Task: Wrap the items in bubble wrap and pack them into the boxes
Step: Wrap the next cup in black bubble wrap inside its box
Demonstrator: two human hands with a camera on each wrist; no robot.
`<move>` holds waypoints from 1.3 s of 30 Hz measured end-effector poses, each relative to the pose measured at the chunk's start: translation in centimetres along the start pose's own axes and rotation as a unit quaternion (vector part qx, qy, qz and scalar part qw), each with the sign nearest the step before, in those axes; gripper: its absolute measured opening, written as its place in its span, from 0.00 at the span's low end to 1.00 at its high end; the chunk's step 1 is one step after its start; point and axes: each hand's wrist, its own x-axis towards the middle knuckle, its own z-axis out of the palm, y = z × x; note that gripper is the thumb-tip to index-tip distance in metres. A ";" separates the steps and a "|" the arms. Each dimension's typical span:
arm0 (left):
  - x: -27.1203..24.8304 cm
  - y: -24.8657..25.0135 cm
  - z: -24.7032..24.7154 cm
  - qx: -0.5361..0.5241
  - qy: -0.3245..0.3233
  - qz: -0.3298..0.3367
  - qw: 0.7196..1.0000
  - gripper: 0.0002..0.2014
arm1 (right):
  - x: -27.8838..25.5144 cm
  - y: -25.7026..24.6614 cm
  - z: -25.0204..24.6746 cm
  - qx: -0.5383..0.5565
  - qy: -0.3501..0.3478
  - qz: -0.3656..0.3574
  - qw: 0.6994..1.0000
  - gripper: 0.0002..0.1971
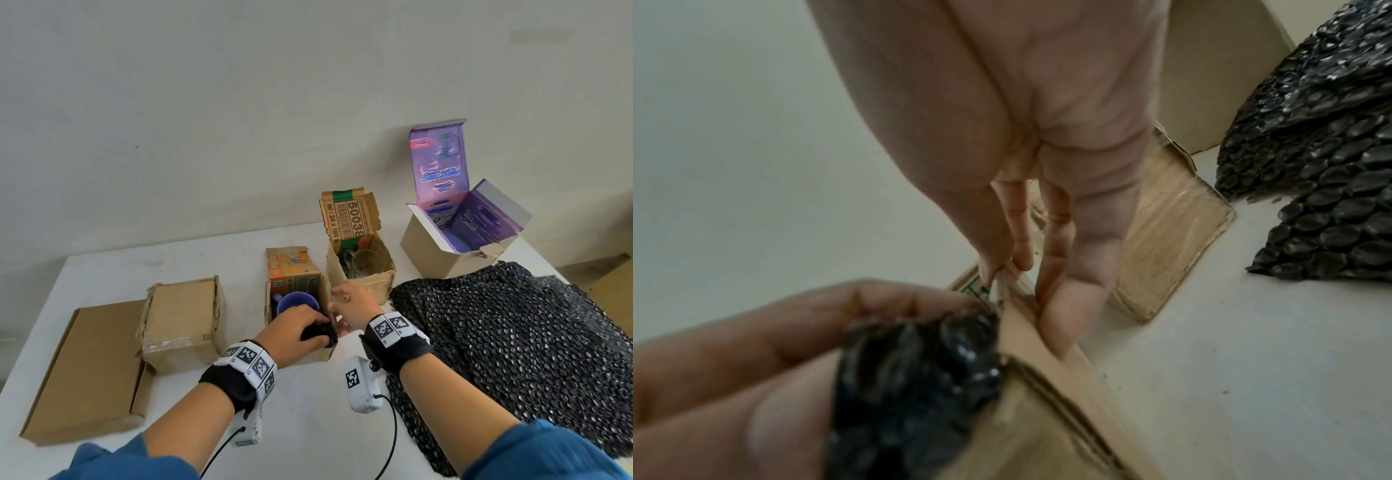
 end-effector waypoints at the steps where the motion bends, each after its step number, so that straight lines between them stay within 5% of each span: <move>1: -0.1 -0.1 0.0 -0.007 0.004 -0.011 1.000 0.18 | 0.0 0.0 0.0 0.000 0.002 0.000 1.000 0.17; 8: 0.5 -0.3 0.3 0.006 0.001 0.015 1.000 0.09 | 0.0 -0.3 0.1 -0.001 0.004 0.005 1.000 0.17; 14: 0.7 -0.9 0.5 0.061 -0.060 -0.024 0.996 0.21 | -0.1 -0.5 0.2 0.000 0.010 0.009 1.000 0.17; 18: 1.2 -0.6 0.2 0.102 -0.064 -0.004 0.993 0.16 | -0.2 -0.6 0.2 -0.003 0.007 0.011 1.000 0.17; 26: 1.7 -0.7 1.1 0.040 0.016 -0.069 0.997 0.13 | -0.2 -0.6 0.2 0.013 0.009 0.014 1.000 0.17; 33: 1.6 -0.4 1.0 0.151 0.012 -0.052 0.987 0.13 | -0.4 -0.7 0.2 0.011 0.012 0.014 1.000 0.16; 39: 1.7 -0.6 1.0 0.000 0.025 -0.082 0.996 0.19 | 0.0 -0.9 0.4 0.007 0.021 0.022 1.000 0.15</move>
